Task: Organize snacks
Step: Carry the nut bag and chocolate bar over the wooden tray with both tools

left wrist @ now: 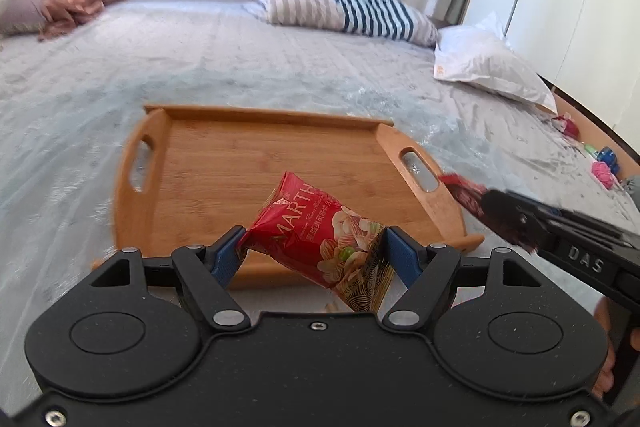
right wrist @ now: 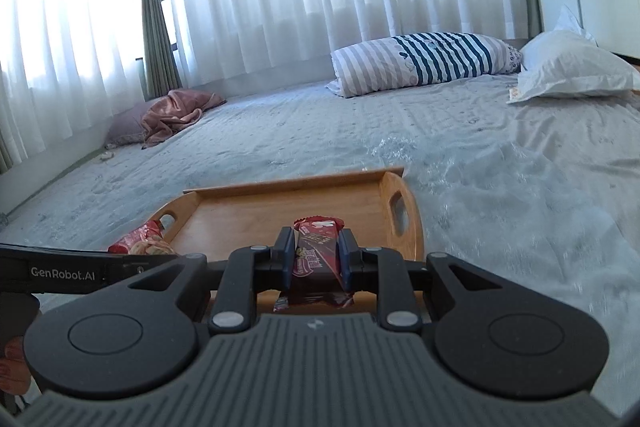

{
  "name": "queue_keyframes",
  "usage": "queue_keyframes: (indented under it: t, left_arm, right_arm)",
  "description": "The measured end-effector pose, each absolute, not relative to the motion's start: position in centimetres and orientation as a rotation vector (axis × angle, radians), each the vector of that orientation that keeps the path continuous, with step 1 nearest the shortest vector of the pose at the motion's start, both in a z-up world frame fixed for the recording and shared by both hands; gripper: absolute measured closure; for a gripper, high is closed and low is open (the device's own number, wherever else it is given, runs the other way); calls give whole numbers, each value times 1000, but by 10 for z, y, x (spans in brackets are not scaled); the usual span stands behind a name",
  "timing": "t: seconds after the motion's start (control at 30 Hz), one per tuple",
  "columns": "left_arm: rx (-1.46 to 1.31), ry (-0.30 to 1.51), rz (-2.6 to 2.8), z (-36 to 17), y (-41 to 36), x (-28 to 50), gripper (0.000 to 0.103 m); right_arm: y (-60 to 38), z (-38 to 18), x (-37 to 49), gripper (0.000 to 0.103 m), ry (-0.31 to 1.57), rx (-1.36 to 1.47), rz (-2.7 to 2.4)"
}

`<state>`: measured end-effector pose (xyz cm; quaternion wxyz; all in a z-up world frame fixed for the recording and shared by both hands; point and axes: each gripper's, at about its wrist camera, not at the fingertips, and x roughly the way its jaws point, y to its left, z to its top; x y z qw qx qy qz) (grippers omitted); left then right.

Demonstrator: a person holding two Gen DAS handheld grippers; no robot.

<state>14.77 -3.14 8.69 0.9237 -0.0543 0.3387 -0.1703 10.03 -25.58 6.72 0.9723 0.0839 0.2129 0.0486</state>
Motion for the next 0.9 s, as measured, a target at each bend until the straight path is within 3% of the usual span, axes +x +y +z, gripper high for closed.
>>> queue_keyframes:
  t: [0.47, 0.9]
  left_arm:
    - [-105, 804, -344, 70, -49, 260, 29]
    - [-60, 863, -385, 41, -68, 294, 29]
  right_arm:
    - [-266, 43, 217, 76, 598, 230, 98]
    - [-270, 14, 243, 76, 635, 317, 93]
